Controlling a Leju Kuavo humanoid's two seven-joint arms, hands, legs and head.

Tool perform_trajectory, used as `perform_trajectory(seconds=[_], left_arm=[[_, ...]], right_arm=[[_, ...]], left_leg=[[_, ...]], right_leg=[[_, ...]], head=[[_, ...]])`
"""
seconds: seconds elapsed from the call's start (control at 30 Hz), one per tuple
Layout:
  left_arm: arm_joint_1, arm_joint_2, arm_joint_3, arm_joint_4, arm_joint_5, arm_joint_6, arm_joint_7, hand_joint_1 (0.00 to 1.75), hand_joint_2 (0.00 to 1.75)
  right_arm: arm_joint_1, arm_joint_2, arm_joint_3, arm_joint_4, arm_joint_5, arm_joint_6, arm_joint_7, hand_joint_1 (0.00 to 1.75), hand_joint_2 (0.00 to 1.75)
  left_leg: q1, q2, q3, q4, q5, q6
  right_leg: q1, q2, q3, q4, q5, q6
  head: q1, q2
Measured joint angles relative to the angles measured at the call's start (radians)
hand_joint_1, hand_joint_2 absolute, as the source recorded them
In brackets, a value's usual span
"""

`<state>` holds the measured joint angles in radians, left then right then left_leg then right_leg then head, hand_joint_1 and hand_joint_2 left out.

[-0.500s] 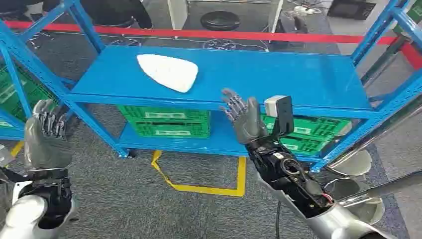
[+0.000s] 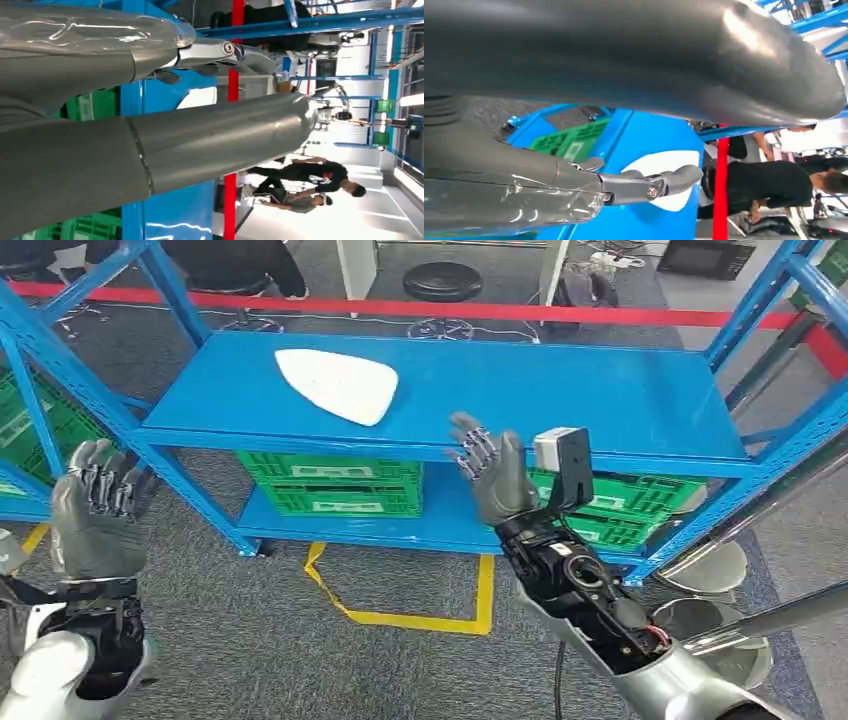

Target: Take the parts from the cabinet and place them on the table.

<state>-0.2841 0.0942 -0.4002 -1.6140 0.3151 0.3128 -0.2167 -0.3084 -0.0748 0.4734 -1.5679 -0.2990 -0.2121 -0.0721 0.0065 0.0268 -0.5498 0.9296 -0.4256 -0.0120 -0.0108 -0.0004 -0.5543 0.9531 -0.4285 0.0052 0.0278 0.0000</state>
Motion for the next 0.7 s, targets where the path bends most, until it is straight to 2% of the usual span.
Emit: perform_trajectory(seconds=[0.7], left_arm=[[-0.009,-0.008,0.0,0.069,0.017,-0.01,0.003,0.0,0.0]], right_arm=[[0.014,0.0,-0.036,0.018,0.051,0.023,0.008,0.0,0.0]], left_leg=[[0.0,0.0,0.0,0.0,0.0,0.0]], right_leg=[[0.0,0.0,0.0,0.0,0.0,0.0]], head=[[0.0,0.0]])
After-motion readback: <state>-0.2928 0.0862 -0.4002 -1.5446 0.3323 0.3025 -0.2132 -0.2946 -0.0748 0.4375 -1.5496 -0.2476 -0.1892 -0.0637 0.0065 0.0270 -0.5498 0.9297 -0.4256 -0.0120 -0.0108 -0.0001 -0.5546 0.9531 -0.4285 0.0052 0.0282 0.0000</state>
